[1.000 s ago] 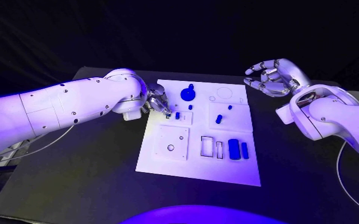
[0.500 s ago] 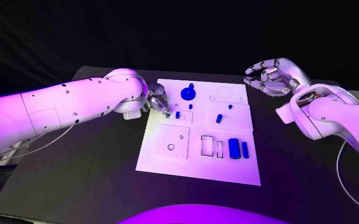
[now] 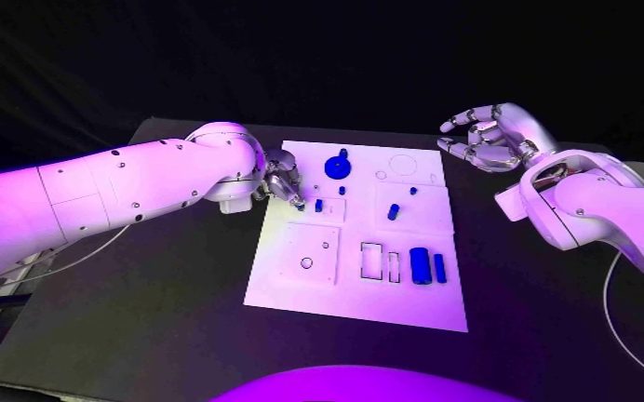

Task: Assemble the parts on the task board

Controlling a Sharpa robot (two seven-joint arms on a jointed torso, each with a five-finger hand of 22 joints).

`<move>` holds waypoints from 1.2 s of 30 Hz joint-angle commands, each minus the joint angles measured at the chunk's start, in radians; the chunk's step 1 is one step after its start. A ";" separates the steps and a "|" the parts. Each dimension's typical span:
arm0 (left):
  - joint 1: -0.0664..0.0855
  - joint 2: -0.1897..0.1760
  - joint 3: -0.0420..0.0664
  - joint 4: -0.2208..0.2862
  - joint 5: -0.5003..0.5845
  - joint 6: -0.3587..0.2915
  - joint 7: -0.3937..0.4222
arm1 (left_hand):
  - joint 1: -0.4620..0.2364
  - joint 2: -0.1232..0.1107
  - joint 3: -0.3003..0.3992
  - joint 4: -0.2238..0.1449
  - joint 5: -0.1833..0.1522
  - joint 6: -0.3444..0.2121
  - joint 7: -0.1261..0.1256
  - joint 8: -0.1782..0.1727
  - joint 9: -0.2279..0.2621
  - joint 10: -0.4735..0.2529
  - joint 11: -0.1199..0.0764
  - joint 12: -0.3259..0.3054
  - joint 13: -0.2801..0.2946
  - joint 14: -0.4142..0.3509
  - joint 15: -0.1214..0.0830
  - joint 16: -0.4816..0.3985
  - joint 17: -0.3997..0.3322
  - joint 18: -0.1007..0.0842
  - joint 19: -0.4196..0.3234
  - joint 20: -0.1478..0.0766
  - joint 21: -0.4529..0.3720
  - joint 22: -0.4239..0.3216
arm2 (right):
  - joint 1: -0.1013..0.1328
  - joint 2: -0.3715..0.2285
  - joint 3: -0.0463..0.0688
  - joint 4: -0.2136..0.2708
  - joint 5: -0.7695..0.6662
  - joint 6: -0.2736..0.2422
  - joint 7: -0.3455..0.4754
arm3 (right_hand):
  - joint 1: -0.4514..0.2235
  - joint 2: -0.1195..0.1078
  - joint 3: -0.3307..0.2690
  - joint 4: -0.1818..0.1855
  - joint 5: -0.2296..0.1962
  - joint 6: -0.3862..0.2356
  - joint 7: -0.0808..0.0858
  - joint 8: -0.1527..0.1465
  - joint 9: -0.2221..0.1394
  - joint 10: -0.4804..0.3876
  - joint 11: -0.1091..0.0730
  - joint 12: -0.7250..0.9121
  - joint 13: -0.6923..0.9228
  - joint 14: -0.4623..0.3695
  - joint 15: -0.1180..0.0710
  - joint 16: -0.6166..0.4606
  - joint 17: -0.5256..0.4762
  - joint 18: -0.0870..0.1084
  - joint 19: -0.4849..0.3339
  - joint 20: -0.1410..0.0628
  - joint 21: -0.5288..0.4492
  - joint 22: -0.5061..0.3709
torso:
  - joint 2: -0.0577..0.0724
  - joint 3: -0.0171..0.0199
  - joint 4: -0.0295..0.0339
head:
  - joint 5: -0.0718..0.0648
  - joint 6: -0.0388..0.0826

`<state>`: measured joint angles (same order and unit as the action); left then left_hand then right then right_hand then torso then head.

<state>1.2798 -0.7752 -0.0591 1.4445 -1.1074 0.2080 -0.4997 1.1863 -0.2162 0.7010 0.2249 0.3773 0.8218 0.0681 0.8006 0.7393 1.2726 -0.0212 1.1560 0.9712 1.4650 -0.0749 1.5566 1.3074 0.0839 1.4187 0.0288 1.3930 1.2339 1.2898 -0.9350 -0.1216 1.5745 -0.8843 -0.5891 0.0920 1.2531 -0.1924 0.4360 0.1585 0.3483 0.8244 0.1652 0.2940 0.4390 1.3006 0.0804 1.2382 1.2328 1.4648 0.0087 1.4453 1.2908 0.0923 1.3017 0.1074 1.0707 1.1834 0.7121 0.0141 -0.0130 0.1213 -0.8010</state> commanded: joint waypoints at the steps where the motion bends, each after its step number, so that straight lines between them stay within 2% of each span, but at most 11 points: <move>1: 0.000 0.003 0.000 0.004 -0.019 0.034 -0.003 | 0.000 0.009 0.135 -0.127 0.004 0.008 -0.016 0.007 0.016 0.006 -0.001 0.004 0.001 0.099 -0.005 -0.001 0.241 -0.013 0.005 0.000 0.004 0.001 | -0.001 0.000 0.000 0.001 -0.003 0.010 0.006 | -0.006 -0.007 0.003 0.003 0.006 -0.006 -0.002 0.005 0.000 -0.004 -0.005 -0.005 -0.001 0.035 -0.009 -0.002 -0.001 0.021 -0.001 -0.002 -0.007 -0.001 | 0.001 0.0001 -0.0008 | 0.001 0.000; 24: -0.001 0.010 0.000 0.007 -0.032 0.047 -0.006 | -0.019 0.002 0.140 -0.126 -0.001 0.010 -0.019 0.017 0.020 0.012 -0.003 0.009 0.004 0.100 -0.007 0.000 0.243 -0.014 0.007 -0.002 0.006 0.004 | -0.002 -0.001 0.000 0.001 -0.003 0.010 0.007 | -0.006 -0.007 0.003 0.003 0.006 -0.006 -0.002 0.005 0.000 -0.004 -0.005 -0.005 -0.001 0.035 -0.009 -0.002 -0.001 0.021 -0.001 -0.002 -0.007 -0.001 | 0.000 0.0005 -0.0009 | 0.001 -0.001; 31: -0.001 0.013 0.000 0.005 -0.032 0.049 -0.008 | -0.082 -0.003 0.114 -0.097 -0.009 0.015 -0.029 0.027 0.018 0.018 -0.009 0.014 0.005 0.100 -0.012 0.001 0.244 -0.014 0.008 -0.006 0.006 0.007 | -0.002 -0.002 0.000 0.002 -0.003 0.010 0.007 | -0.006 -0.007 0.003 0.003 0.006 -0.006 -0.002 0.005 0.000 -0.004 -0.005 -0.005 -0.001 0.035 -0.009 -0.002 -0.001 0.021 -0.001 -0.002 -0.007 -0.001 | 0.000 0.0009 -0.0004 | 0.000 -0.002; 36: 0.000 0.015 0.000 0.003 -0.032 0.050 -0.010 | -0.123 0.005 0.076 -0.066 -0.011 0.023 -0.032 0.028 0.011 0.019 -0.012 0.017 0.007 0.100 -0.015 0.002 0.245 -0.015 0.010 -0.009 0.007 0.009 | -0.002 -0.003 0.000 0.002 -0.003 0.009 0.007 | -0.006 -0.007 0.003 0.003 0.006 -0.006 -0.002 0.005 0.000 -0.004 -0.005 -0.005 -0.001 0.035 -0.009 -0.002 -0.001 0.021 -0.001 -0.002 -0.007 -0.001 | 0.000 0.0009 -0.0008 | 0.000 -0.002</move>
<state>1.2805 -0.7639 -0.0586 1.4457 -1.1394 0.2358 -0.5090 1.0695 -0.2091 0.7786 0.1584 0.3713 0.8262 0.0544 0.8273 0.7506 1.2853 -0.0338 1.1687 0.9766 1.4652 -0.0823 1.5566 1.3073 0.0839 1.4260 0.0215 1.3929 1.2422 1.2881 -0.9377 -0.1217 1.5751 -0.8840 -0.5891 0.0923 1.2531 -0.1923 0.4360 0.1584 0.3483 0.8244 0.1651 0.2940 0.4390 1.3006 0.0804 1.2382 1.2329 1.4648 0.0087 1.4454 1.2909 0.0923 1.3017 0.1075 1.0707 1.1835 0.7123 0.0149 -0.0135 0.1212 -0.8029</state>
